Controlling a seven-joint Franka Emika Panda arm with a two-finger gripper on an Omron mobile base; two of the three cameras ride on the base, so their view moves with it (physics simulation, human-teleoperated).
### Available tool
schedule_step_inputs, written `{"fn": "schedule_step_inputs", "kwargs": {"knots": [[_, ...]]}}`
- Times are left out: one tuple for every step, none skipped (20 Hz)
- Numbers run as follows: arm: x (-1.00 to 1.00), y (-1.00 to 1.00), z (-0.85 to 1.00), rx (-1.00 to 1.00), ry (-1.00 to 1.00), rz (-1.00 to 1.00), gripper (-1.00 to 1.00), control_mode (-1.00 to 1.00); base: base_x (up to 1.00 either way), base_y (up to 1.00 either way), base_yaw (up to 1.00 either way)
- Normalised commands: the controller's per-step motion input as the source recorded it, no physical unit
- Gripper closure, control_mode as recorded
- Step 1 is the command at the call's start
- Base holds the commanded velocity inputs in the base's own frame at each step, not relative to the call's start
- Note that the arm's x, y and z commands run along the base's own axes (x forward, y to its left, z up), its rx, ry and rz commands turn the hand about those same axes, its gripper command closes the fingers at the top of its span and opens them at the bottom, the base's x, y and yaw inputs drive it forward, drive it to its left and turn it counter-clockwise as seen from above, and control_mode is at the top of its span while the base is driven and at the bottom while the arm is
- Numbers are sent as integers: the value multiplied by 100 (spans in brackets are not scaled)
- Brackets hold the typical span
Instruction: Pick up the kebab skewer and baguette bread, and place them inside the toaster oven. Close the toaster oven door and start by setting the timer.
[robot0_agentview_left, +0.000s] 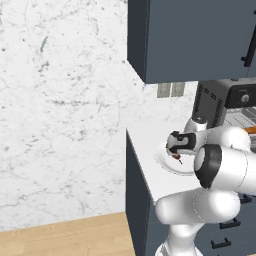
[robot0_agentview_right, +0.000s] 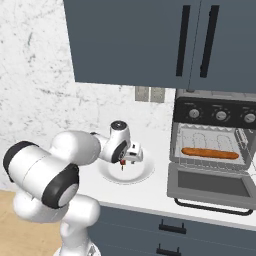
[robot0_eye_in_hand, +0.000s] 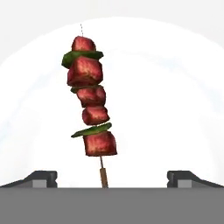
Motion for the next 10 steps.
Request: {"fn": "schedule_step_inputs", "kwargs": {"knots": [[35,0,-33,0,0,7,-100,-100,0,0,0],[42,0,-34,0,1,7,-100,-100,0,0,0],[45,0,-36,0,1,7,-100,-100,0,0,0],[41,0,-29,0,1,8,-100,-100,0,0,0],[39,0,-27,0,0,8,-100,-100,0,0,0],[29,0,-23,0,0,8,-100,-100,0,0,0],[30,1,-24,0,0,8,-100,-100,0,0,0],[20,0,-21,0,0,8,-100,-100,0,0,0],[29,0,-21,0,0,8,-100,-100,0,0,0],[24,0,-16,0,0,8,-100,-100,0,0,0]]}}
